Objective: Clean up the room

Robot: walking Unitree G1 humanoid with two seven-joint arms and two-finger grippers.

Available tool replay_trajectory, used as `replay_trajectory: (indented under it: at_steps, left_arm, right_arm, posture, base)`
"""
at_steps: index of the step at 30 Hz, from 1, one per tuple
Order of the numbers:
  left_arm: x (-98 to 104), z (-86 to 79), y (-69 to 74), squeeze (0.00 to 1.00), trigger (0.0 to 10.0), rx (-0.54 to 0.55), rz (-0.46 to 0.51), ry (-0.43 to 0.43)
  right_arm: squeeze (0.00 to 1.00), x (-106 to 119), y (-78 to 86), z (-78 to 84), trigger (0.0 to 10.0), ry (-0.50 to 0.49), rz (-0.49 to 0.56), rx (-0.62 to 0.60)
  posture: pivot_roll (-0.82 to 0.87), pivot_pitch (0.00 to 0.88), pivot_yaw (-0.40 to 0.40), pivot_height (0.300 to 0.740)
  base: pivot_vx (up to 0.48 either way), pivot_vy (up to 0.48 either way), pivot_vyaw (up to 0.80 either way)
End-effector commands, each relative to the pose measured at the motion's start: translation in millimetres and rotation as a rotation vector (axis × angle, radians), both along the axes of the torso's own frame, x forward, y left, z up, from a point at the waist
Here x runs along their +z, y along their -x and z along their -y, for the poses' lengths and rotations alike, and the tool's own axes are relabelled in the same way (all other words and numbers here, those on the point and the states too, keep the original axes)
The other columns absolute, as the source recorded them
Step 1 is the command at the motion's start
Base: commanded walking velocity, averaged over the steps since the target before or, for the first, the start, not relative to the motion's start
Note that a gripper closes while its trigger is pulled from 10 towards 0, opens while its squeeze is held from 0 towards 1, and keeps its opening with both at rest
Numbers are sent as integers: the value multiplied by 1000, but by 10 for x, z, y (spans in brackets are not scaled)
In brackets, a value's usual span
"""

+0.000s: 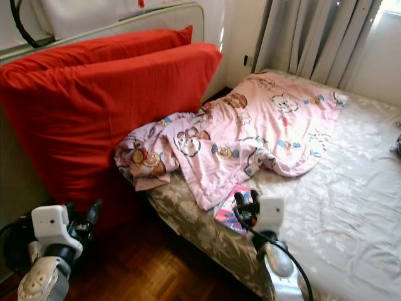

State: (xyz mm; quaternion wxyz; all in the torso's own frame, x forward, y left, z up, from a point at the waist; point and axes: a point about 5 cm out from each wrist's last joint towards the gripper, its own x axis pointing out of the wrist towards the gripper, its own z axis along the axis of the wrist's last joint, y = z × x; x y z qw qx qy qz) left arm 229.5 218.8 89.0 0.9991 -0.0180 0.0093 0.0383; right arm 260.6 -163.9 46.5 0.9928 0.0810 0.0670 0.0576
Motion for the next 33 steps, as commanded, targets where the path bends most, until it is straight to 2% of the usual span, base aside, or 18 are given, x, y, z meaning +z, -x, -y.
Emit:
replay_trajectory:
  at_steps: [1,7,12,18,23,33]
  left_arm:
    - [22,34,-36,0,10000,-19,-5,3]
    - [1,72,46,0,10000,-13,-11,17]
    - [-15,66,59,0,10000,-3,-20,21]
    - [10,143,14,0,10000,-30,-12,27]
    - [59,116,-45,0,10000,-31,4,24]
    - [119,106,-42,0,10000,-22,16,23]
  right_arm:
    - [0,76,-11,52,10000,-5,20,-22]
    - [0,55,-8,90,10000,0,4,-24]
    - [0,100,-58,42,10000,-4,14,-19]
    - [0,98,-31,93,10000,-5,11,-33]
    - [0,143,-44,67,10000,-17,22,-42]
    - [0,132,-32,49,10000,-17,12,-32]
  posture:
    - [43,0,-29,740]
    - [70,0,-46,740]
    - [62,0,-47,740]
    - [48,0,-39,740]
    - [41,0,-41,740]
    - [60,0,-52,740]
  base:
    - [0,0,0]
    - [0,0,0]
    - [196,0,0]
    - [266,0,0]
    - [289,0,0]
    - [295,0,0]
